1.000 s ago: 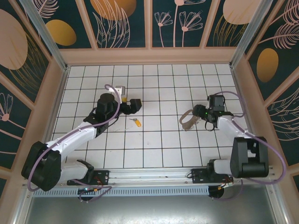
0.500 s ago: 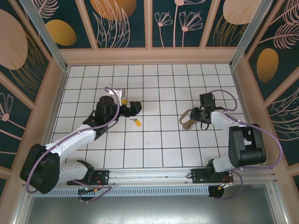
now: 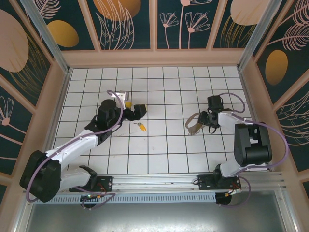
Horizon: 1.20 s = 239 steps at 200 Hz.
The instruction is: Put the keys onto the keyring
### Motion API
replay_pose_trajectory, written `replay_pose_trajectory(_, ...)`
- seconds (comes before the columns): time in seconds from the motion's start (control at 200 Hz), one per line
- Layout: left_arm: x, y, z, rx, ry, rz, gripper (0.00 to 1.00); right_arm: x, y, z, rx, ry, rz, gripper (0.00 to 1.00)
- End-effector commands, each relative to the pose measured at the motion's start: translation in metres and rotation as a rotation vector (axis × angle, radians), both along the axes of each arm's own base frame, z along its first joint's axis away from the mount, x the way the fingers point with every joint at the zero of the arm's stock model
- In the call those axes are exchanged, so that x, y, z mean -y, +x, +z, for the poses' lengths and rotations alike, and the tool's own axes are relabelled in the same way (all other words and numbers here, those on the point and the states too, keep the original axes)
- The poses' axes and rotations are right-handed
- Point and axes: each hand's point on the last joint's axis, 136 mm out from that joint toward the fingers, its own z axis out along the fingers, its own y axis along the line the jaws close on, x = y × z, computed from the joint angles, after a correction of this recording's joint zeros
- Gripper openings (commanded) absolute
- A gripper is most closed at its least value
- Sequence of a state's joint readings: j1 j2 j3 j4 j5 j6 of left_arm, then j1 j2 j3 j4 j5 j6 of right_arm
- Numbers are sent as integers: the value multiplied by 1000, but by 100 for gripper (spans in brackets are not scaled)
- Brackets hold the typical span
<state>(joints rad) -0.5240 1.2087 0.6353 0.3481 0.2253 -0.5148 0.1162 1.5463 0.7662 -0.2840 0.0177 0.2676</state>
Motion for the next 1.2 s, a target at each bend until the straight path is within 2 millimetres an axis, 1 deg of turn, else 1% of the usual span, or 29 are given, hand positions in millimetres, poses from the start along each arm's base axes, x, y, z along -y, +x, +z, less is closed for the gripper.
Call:
replay_pose_trajectory(0.0,1,-3,10,22,-29,-4,99,-13,14,4,21,20,41,51)
replay_pose_trajectory(0.13,0,-4,11,19,-30,-2,99,-25,15,-2,4,13,82,46)
replay_pose_trajectory(0.245,-3,-5,10,13,-28,10,98,-40,15,-3,-8,-8,138,37)
replay_pose_trajectory(0.29,-3,-6,10,11,-26,12,98,-49,13,-5,-15,-12,168,34)
replay_pose_trajectory(0.32,-4,-7,9,9,-25,13,98,-51,12,-5,-16,-34,180,32)
replay_pose_trajectory(0.465,-8,-10,2,-10,-10,24,97,-78,4,-13,-37,-86,289,26)
replay_pose_trajectory(0.581,-13,-12,-1,-21,0,42,97,-102,-5,-18,-45,-104,367,24)
replay_pose_trajectory(0.611,-14,-12,1,-17,-1,45,97,-109,-9,-18,-43,-102,391,24)
replay_pose_trajectory(0.716,-19,-14,-2,-23,11,65,97,-135,-19,-17,-22,-100,480,25)
replay_pose_trajectory(0.746,-20,-14,-3,-26,14,70,97,-149,-25,-16,-10,-101,528,26)
replay_pose_trajectory(0.836,-21,-15,-7,-37,17,78,97,-176,-38,-12,11,-90,640,29)
replay_pose_trajectory(0.881,-22,-15,-8,-43,14,79,97,-185,-43,-10,21,-79,671,31)
replay_pose_trajectory(0.936,-23,-16,-10,-50,11,84,97,-187,-46,-7,21,-53,677,33)
replay_pose_trajectory(1.026,-25,-17,-10,-54,13,94,97,-182,-41,7,42,-38,646,35)
replay_pose_trajectory(1.191,-34,-21,-15,-68,53,119,97,-190,-35,48,98,45,666,48)
